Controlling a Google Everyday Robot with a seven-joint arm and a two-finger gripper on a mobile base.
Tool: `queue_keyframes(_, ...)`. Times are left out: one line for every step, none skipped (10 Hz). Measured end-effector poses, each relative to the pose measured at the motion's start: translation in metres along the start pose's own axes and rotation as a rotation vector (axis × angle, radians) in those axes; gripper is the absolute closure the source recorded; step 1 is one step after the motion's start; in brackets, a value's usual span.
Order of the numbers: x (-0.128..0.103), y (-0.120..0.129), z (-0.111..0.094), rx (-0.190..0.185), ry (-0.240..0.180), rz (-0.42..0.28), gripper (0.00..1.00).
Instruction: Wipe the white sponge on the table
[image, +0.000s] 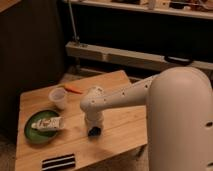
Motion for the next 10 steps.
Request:
queue_keyframes(-0.014,-0.016,0.002,0.009,0.002,0.028,0.67)
queue_keyframes(-0.025,-0.029,0.003,0.016,0.007,0.053,0.67)
queue_keyframes(-0.035,-0.037,0.005,0.02,0.012,0.069,0.67)
queue_keyframes(-0.044,-0.048,0.01,0.024,0.024,0.094,0.67)
queue_keyframes(-0.047,-0.058,0.017,0.03,0.034,0.117,0.67)
queue_keyframes(-0.048,-0.064,0.022,0.03,0.045,0.14,0.67)
queue_keyframes(-0.049,-0.072,0.024,0.028,0.047,0.168,0.67)
queue_keyframes(-0.048,-0.072,0.024,0.033,0.047,0.165,0.67)
queue_keyframes(-0.048,-0.074,0.022,0.036,0.048,0.167,0.67)
queue_keyframes(-0.047,-0.076,0.021,0.039,0.049,0.169,0.67)
